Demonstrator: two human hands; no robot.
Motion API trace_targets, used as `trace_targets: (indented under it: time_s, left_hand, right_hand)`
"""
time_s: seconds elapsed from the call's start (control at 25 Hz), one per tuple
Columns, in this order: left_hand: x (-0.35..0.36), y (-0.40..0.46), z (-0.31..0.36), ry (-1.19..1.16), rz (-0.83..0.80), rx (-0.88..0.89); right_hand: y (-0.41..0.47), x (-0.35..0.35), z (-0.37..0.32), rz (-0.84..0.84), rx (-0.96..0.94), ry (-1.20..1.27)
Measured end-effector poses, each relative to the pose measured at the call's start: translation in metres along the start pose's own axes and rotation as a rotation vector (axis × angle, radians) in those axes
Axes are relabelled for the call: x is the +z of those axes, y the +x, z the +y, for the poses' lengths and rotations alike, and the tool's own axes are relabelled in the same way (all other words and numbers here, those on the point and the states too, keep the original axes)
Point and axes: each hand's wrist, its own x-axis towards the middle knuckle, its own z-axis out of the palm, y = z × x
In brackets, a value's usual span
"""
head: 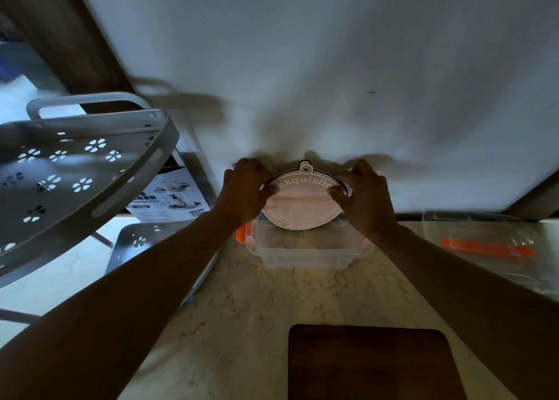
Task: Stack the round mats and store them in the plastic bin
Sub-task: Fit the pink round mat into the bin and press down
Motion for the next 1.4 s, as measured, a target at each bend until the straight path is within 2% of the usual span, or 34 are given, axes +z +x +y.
trace_targets:
  time_s: [0.32,0.48,0.64,0.92,1.16,1.4]
  left_hand:
    - [0.0,-0.001,0.003,0.011,-0.01,0.008]
    - [0.001,-0.002,0.005,-0.073,0.078,-0.033]
    - [0.01,-0.008,0.008,-0.03,0.015,-0.07]
    - [0.01,-0.008,0.013,-0.066,0.074,-0.088]
    - [0.014,-0.006,0.018,-0.123,0.104,-0.175]
    - [0.011,-0.005,0.014,-0.173,0.103,-0.149]
  right_hand:
    - [0.002,-0.002,-0.001,0.008,0.005,0.01]
    - [0.001,-0.006,0.001,0.056,0.011,0.039]
    - [-0.004,0.005,0.005,-0.008,0.057,-0.059]
    - [-0.002,0.005,0.003,-0.02,0.094,-0.074]
    - [-0.001,0.004,0.0,-0.025,0.108,-0.077]
    - [0.0,0.004,0.0,-0.003,0.101,-0.088]
